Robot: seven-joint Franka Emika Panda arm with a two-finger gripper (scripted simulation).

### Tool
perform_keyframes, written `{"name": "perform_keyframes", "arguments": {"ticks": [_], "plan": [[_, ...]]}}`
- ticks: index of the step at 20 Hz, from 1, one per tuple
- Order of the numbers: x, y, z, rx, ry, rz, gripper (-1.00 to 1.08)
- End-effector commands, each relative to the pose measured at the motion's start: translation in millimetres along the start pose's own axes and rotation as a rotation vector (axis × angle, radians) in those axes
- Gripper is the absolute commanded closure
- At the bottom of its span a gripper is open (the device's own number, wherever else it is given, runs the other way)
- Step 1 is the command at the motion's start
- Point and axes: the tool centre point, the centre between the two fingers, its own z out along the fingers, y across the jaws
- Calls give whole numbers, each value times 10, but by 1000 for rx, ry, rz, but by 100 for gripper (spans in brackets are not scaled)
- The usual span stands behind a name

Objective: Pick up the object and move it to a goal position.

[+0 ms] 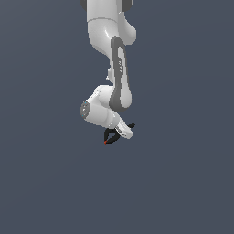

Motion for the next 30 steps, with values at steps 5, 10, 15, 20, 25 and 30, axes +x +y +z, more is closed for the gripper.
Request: {"name": "perform_keyframes", "arguments": {"ticks": [5, 10, 15, 20, 25, 30], "plan": [[-37, 9, 114, 36, -64, 87, -20], [-39, 13, 127, 39, -71, 96, -20], [-47, 9, 232, 40, -72, 98, -20], [-65, 8, 413, 40, -74, 102, -20], [-69, 7, 430, 40, -74, 102, 108], [-69, 7, 430, 40, -74, 102, 108]]}}
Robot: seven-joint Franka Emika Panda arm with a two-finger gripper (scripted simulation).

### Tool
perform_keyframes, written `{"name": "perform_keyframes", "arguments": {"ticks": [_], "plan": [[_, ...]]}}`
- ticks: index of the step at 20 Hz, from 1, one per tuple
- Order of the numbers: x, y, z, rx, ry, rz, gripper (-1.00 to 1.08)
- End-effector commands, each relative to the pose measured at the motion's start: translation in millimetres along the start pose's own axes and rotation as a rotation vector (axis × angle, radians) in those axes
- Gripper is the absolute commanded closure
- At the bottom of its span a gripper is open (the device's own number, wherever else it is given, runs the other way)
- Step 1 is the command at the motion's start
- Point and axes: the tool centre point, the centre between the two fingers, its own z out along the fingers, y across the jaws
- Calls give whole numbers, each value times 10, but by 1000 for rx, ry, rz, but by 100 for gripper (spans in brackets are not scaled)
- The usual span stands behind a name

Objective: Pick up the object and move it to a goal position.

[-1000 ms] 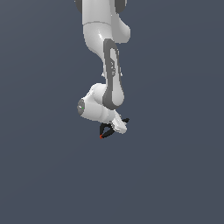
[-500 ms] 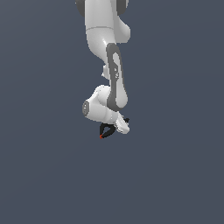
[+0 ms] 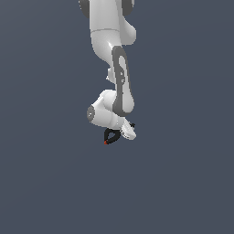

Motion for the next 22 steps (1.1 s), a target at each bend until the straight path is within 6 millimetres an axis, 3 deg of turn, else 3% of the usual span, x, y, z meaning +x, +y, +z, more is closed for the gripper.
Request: {"name": "perform_keyframes", "arguments": {"ticks": [1, 12, 22], "plan": [[1, 3, 4, 0, 0, 0, 108], [-134, 42, -129, 0, 0, 0, 108], [-608, 189, -591, 0, 0, 1, 108]]}}
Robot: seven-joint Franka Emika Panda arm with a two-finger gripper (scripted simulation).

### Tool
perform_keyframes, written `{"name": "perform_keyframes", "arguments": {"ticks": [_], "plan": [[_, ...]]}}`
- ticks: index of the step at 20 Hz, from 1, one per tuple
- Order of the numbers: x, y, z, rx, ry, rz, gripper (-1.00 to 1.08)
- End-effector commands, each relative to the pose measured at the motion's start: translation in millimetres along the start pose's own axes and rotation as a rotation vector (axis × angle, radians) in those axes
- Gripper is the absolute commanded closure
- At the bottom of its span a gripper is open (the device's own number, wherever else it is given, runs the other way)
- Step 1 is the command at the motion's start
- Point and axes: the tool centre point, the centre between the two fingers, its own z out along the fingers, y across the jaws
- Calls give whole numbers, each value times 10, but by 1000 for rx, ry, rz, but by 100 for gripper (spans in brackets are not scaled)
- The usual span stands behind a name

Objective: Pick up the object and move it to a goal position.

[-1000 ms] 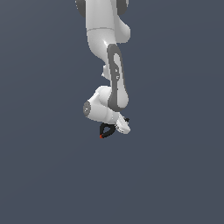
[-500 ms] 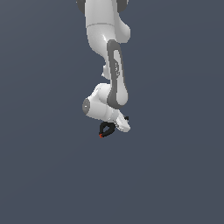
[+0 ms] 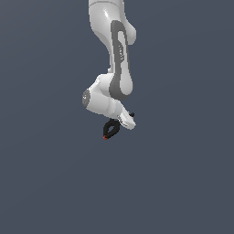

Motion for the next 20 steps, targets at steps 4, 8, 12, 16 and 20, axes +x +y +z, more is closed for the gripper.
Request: {"name": "perform_keyframes", "arguments": {"ticks": [4, 8, 12, 16, 20], "plan": [[-368, 103, -366, 2, 2, -2, 108], [-652, 187, -645, 1, 2, -1, 108], [-948, 272, -939, 1, 3, -1, 108], [-1215, 344, -1206, 1, 3, -1, 108], [-1437, 400, -1433, 1, 3, -2, 108]]}}
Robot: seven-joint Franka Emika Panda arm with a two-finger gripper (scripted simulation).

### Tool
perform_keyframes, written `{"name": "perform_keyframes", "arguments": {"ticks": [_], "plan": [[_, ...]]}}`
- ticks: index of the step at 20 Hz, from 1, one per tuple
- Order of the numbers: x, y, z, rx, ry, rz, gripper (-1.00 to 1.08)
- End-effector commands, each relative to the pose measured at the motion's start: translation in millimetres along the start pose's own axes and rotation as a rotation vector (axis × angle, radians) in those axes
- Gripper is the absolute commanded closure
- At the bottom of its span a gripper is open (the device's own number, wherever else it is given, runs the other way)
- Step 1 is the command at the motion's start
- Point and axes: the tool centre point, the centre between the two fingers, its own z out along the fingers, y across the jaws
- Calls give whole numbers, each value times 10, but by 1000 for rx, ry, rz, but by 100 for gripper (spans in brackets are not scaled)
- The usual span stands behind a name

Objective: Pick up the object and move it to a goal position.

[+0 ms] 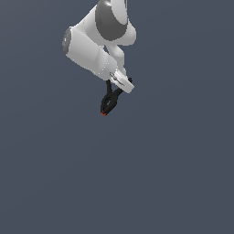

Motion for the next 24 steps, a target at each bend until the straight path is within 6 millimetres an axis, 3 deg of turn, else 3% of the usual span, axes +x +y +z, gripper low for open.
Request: {"name": "perform_keyframes", "arguments": {"ticks": [1, 8, 18, 24], "plan": [[-138, 31, -141, 0, 1, -1, 108], [-352, 78, -368, 1, 0, -2, 108], [-388, 80, -434, 1, -1, -1, 108], [-503, 80, -673, 0, 0, -1, 108]]}}
